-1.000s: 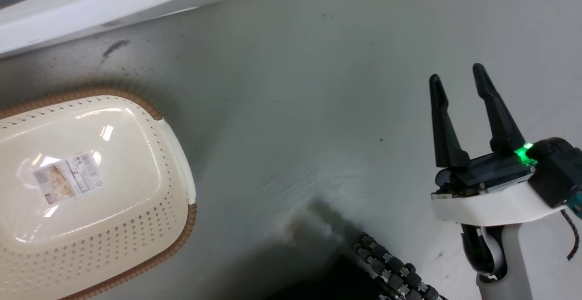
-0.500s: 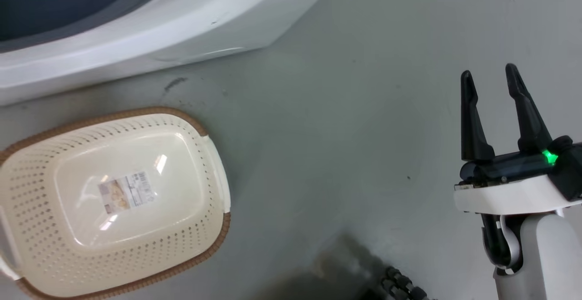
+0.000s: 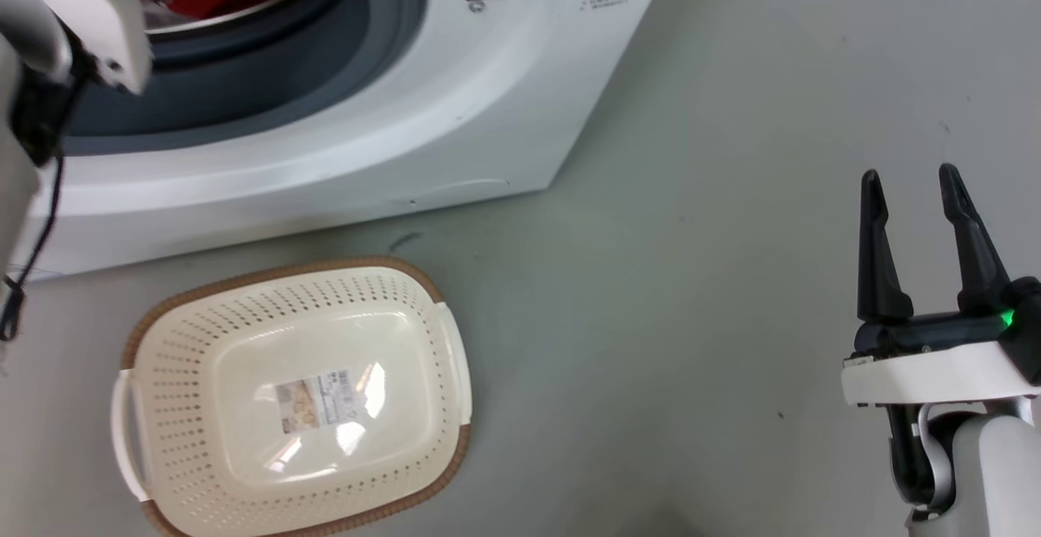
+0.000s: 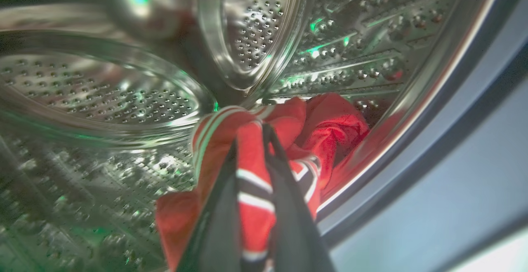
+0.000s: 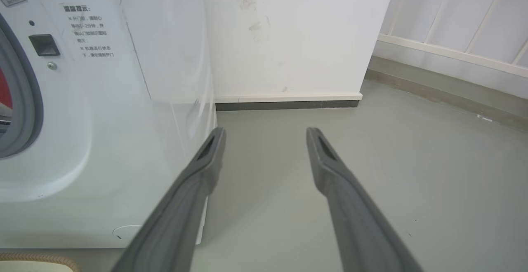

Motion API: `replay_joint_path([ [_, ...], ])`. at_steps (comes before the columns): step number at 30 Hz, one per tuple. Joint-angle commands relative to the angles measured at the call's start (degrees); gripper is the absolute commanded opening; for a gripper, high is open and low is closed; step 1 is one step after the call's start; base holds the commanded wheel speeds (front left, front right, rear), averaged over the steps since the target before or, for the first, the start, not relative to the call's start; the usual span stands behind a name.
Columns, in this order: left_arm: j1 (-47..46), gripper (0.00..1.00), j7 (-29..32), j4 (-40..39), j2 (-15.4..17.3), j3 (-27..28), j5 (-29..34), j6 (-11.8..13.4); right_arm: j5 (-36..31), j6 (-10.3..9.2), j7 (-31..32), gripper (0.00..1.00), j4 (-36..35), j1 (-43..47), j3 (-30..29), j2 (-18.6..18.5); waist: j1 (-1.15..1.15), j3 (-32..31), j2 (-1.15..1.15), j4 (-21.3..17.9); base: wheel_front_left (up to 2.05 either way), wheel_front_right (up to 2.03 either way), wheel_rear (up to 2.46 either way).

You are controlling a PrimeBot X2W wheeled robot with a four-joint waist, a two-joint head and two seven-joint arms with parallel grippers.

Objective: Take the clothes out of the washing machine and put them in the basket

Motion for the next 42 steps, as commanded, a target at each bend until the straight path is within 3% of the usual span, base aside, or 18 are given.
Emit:
replay_joint_path([
  [1,3.3,0.00,-3.5,-0.5,-1.0,0.3,-0.5,1.0,-0.3,-0.04,-0.1,1.00,0.4,1.4,-0.7,-0.1,0.01,-4.7,0.00,3.2,0.00,0.00,0.00],
  [6,8.1,0.00,-6.2,-2.6,-2.4,1.2,-1.5,2.3,-1.8,-0.04,-0.1,1.00,0.8,2.8,-1.0,-0.1,0.01,-7.9,0.00,5.1,0.00,0.00,0.00],
  [11,14.4,0.00,-7.4,-8.4,-2.7,3.3,-1.1,5.3,-3.0,-0.04,-0.1,1.00,1.3,4.4,-2.0,-0.1,0.01,-11.9,0.00,7.4,0.00,0.00,0.00],
  [22,32.3,0.00,-7.5,-32.2,0.2,14.1,4.8,13.4,-4.2,-0.04,-0.1,1.00,2.4,7.3,-2.5,-0.1,0.01,-18.5,0.00,11.3,0.00,0.00,0.00],
  [29,44.6,0.00,-7.4,-43.1,2.0,15.5,4.2,17.3,-4.0,-0.04,-0.1,1.00,2.6,9.2,-3.5,-0.1,0.01,-20.5,0.00,13.2,0.00,0.00,0.00],
  [36,52.3,0.00,-6.8,-46.0,2.8,14.1,1.8,18.8,-5.6,-0.04,-0.1,1.00,1.7,8.9,-3.5,-0.1,0.01,-19.1,0.00,13.7,0.00,0.00,0.00],
  [42,54.3,0.00,-6.6,-39.3,0.4,11.3,1.7,16.9,-5.8,-0.04,-0.1,1.00,1.0,7.2,-3.6,-0.1,0.01,-14.7,0.00,13.1,0.00,0.00,0.00],
])
